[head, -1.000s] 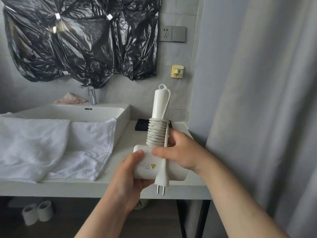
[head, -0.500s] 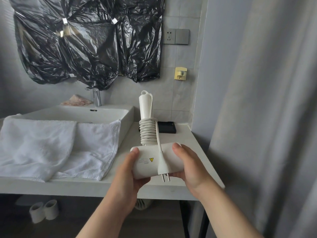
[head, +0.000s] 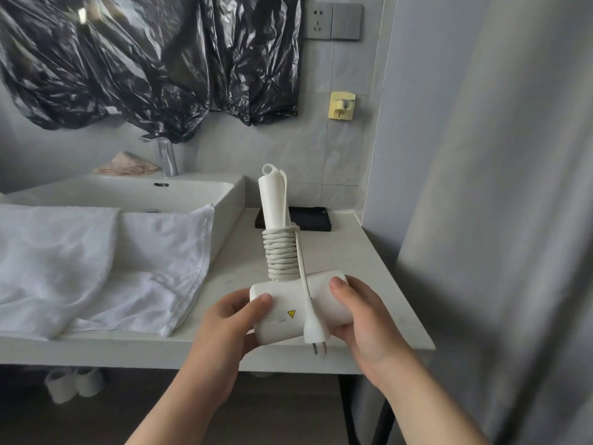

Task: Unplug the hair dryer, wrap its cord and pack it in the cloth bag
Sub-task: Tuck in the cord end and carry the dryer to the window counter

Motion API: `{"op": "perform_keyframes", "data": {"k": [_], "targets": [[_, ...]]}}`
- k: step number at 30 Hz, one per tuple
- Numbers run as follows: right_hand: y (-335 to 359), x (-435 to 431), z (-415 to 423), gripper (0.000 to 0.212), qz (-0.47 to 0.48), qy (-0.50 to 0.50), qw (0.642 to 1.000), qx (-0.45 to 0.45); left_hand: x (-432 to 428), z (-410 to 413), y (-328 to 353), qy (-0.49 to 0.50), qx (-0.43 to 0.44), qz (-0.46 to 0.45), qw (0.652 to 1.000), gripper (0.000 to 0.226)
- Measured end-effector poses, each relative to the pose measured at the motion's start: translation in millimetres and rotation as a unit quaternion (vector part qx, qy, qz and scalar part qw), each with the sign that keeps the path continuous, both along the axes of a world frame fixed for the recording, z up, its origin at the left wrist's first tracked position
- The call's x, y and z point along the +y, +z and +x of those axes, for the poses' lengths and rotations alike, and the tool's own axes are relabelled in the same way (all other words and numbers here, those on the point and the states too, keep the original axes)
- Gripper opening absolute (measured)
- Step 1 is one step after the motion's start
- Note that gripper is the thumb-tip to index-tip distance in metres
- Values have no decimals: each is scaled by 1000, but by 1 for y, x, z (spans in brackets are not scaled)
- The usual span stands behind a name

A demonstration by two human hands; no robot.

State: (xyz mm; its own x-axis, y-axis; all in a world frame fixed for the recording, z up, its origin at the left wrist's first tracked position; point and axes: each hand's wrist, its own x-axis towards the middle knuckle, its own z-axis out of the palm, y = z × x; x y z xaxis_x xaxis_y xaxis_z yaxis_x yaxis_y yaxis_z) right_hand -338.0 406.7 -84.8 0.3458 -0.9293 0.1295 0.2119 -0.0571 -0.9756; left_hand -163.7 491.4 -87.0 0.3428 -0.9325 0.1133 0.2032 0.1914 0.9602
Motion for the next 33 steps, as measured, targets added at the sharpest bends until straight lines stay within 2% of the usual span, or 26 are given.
{"op": "perform_keyframes", "data": {"k": [4,7,12,15,19,23,26,33], "targets": [[-7,-39,7,35,15,-7,1000,6,-42,7,-8,-9,-6,8,1000,38],[-10,-75,21,36,31,-22,999,14,-81,19,-7,-20,-14,18,1000,27],[-8,-130,42,34,70,-13,997,23,-136,39,-1,-31,11,51,998,30],[4,-160,53,30,97,-3,995,24,-163,47,12,-18,32,79,996,42],[38,-180,65,26,136,5,990,43,-180,54,48,-11,43,119,992,29],[86,-184,67,38,181,8,981,72,-182,52,99,1,57,163,985,28],[129,-182,62,30,201,10,975,93,-177,49,147,-9,53,192,980,30],[220,-155,62,21,175,48,975,125,-141,54,238,3,36,226,973,28]]}}
